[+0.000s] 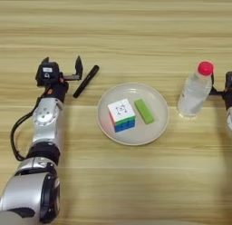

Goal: Move the objects on the table

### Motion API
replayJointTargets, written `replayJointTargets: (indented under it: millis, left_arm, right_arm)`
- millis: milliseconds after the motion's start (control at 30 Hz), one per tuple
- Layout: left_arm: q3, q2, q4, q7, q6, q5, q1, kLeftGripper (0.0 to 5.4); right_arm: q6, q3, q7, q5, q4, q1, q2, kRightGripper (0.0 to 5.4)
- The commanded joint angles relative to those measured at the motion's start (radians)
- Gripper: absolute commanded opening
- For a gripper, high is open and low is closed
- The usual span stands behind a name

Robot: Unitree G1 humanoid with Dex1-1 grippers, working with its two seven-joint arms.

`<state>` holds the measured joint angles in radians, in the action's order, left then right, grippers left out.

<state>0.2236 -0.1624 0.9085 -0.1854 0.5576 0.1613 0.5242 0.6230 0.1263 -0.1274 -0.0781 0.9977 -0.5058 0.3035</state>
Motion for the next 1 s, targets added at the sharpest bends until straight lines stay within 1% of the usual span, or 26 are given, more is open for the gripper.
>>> replayJointTargets:
  millis: [33,800,1000]
  left_arm:
    - [-0.002,-0.003,0.003,0.002,0.005,-0.006,0.013,5.4]
    - [-0.006,0.003,-0.005,0.008,0.003,-0.009,0.011,5.4]
    - [-0.008,0.005,-0.012,0.012,0.001,-0.009,0.007,5.4]
  right_arm:
    - [0.01,-0.001,-0.009,-0.006,0.005,-0.017,0.004,5.37]
    - [0.012,0.0,-0.004,-0.007,0.004,-0.015,0.01,5.37]
    - [0.015,0.004,0.013,0.002,0.0,-0.013,0.011,5.37]
